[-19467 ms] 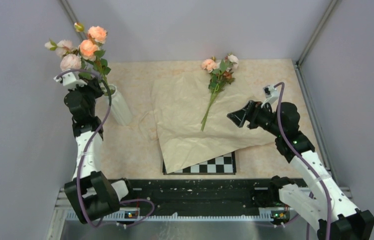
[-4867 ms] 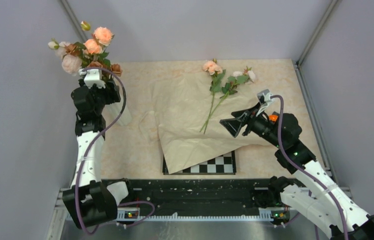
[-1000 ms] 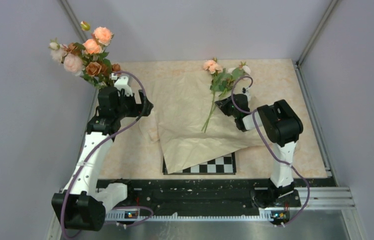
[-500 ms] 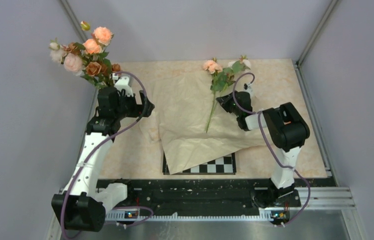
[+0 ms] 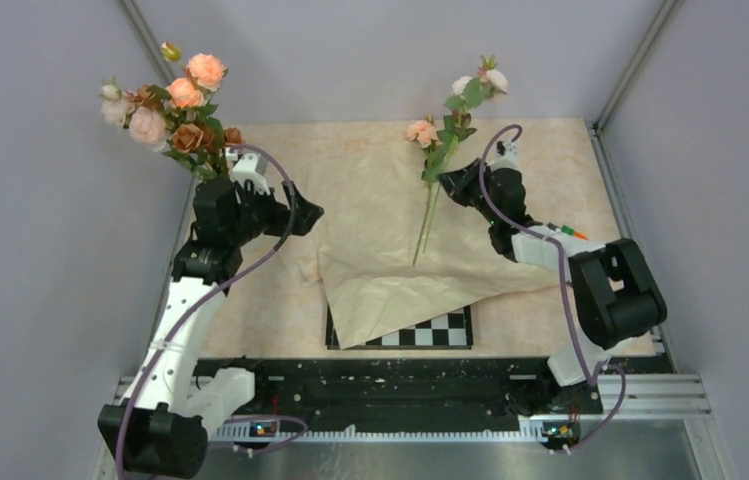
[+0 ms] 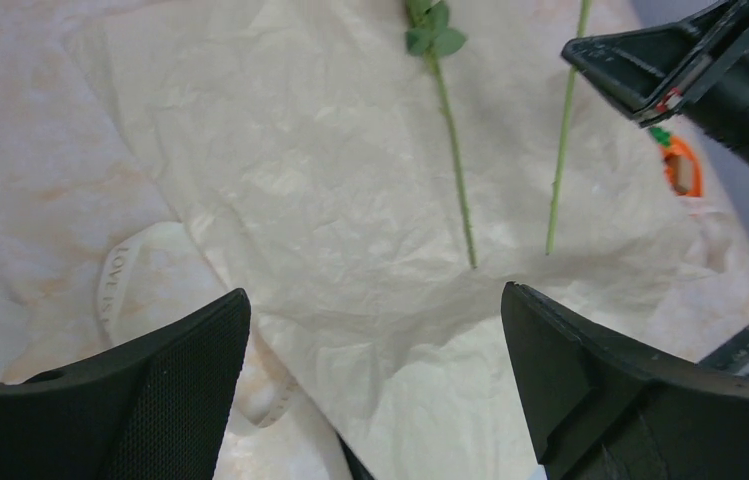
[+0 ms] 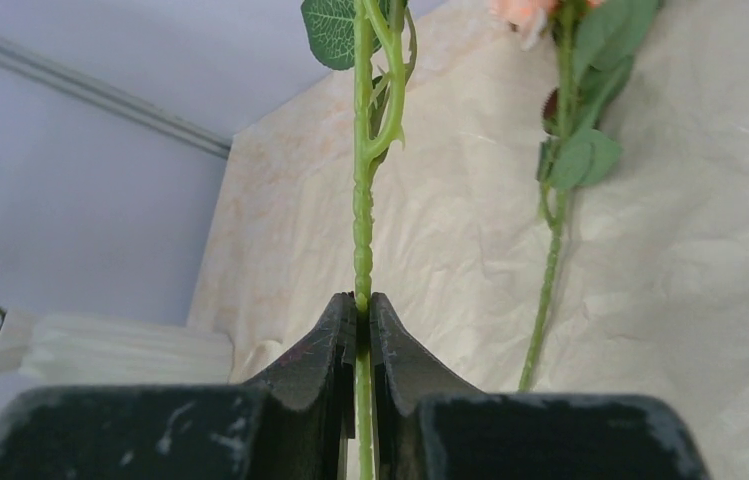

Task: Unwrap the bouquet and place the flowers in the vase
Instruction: Pick up the fake flower from the wrapping paper.

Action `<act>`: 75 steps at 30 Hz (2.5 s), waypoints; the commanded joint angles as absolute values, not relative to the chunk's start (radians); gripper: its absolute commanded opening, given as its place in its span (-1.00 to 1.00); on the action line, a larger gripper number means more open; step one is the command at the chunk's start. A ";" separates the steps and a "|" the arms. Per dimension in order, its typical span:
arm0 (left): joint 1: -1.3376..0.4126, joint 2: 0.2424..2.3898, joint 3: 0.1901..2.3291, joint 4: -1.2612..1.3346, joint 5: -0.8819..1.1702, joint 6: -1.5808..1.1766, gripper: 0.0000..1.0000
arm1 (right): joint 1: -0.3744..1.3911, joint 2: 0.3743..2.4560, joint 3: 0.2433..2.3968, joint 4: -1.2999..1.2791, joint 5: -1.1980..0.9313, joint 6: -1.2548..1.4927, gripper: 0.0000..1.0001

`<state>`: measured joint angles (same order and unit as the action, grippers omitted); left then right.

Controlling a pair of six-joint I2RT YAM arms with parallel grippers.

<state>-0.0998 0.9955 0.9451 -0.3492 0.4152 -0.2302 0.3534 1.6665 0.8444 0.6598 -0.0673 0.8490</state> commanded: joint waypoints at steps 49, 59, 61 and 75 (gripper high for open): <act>-0.430 0.928 1.003 0.133 0.427 -0.720 0.25 | 0.759 1.346 1.196 0.294 -0.643 0.473 -1.00; -0.431 0.922 1.002 0.125 0.403 -0.716 -0.49 | 0.767 1.368 1.227 0.238 -0.659 0.437 -1.00; -0.430 0.922 1.002 0.121 0.399 -0.712 -0.68 | 0.769 1.372 1.229 0.235 -0.663 0.435 -1.00; -0.428 0.923 1.035 0.023 0.346 -0.619 -1.00 | 0.773 1.363 1.234 0.208 -0.660 0.412 -0.51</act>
<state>-0.4309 0.9398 0.9688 0.0700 0.4057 -0.7040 0.7528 1.3834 1.1801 0.1905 -0.6388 0.4385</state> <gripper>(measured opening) 0.048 0.144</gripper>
